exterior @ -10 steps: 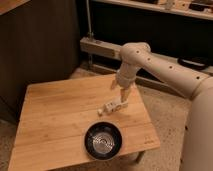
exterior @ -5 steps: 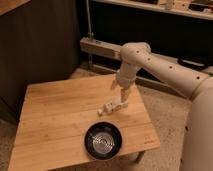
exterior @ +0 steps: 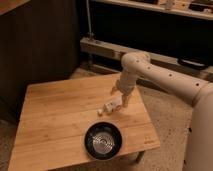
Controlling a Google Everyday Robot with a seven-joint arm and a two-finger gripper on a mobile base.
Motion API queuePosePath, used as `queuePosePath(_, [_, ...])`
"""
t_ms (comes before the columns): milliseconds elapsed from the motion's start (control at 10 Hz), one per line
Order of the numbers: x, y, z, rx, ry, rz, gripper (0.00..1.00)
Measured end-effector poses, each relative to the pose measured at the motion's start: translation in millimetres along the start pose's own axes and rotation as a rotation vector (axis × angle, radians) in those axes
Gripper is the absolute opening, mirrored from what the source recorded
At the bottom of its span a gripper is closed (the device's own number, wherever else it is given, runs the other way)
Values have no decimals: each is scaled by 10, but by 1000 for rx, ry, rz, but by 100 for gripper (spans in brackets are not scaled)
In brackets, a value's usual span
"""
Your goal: Place the bottle in the ceramic bowl
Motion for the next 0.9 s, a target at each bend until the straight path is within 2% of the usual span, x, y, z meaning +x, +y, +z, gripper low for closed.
queuePosePath(200, [156, 148, 270, 20, 5, -25, 65])
queuePosePath(400, [299, 201, 464, 11, 16, -32, 65])
queuePosePath(900, [337, -6, 487, -16, 41, -44, 65])
